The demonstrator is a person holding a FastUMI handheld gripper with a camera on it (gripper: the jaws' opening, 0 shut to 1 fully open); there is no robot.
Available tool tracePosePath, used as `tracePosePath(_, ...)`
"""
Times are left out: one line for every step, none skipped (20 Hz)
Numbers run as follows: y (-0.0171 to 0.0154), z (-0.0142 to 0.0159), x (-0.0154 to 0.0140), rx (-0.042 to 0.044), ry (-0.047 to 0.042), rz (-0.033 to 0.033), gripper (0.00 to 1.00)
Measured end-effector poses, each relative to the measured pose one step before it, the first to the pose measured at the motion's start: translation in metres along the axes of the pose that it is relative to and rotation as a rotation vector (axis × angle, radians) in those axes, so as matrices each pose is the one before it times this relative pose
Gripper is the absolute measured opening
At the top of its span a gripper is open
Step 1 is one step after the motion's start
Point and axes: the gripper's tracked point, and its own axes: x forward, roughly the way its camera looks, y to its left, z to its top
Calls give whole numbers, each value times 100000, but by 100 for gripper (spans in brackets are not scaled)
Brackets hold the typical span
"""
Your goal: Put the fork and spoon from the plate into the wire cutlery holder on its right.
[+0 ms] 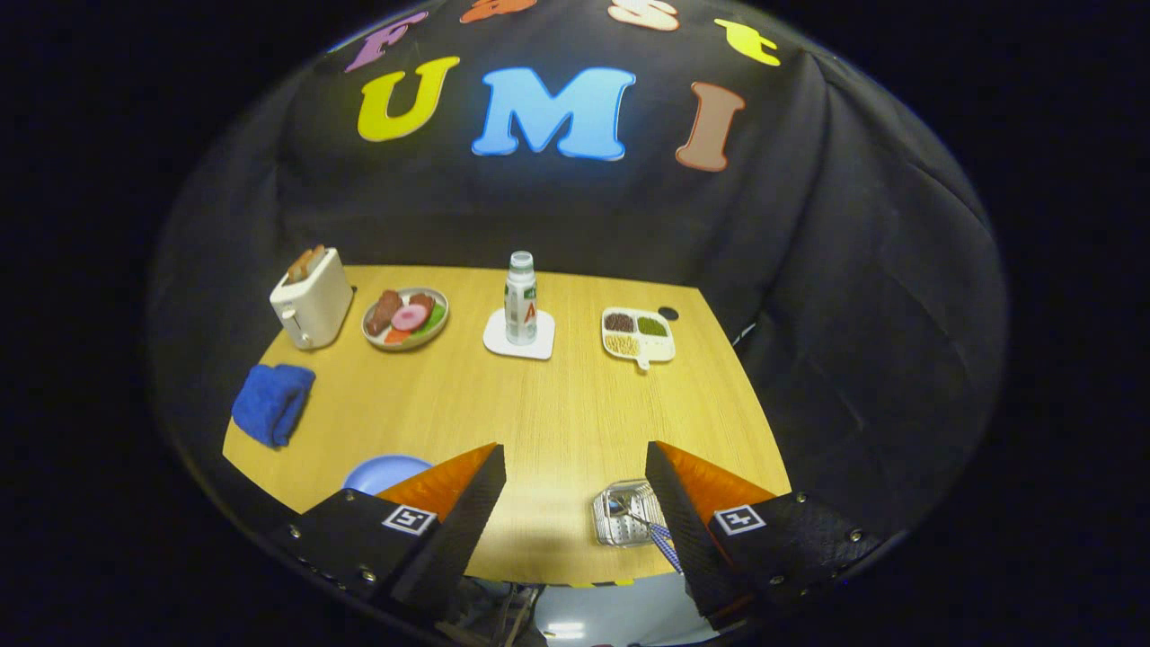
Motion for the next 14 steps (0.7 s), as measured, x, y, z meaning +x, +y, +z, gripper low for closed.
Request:
tracePosePath(484,968,-767,529,-6229,162,97)
tracePosePath(328,817,-484,653,-6310,-4,97)
tracePosePath(458,955,-598,704,-6887,43,97)
tracePosePath(588,1064,-617,-517,-6814,-227,97)
tracePosePath(501,513,-358,-912,-6217,-719,97)
tracePosePath(640,619,-415,-1800,-5051,-986,96)
tracePosePath(589,671,-476,-976,-4785,-667,96)
tracePosePath(815,444,-251,-432,-3696,77,96)
tracePosePath(980,77,97,1093,-857,990,96)
tracePosePath(1157,-539,-193,1679,2202,150,96)
tracePosePath(563,-577,-226,-1990,2964,-1050,97)
tracePosePath(864,-34,-412,-4743,1055,509,97)
tracePosePath(1588,1593,55,-1988,-5540,2279,97)
tracePosePath(1790,2135,-174,1483,-8698,2036,97)
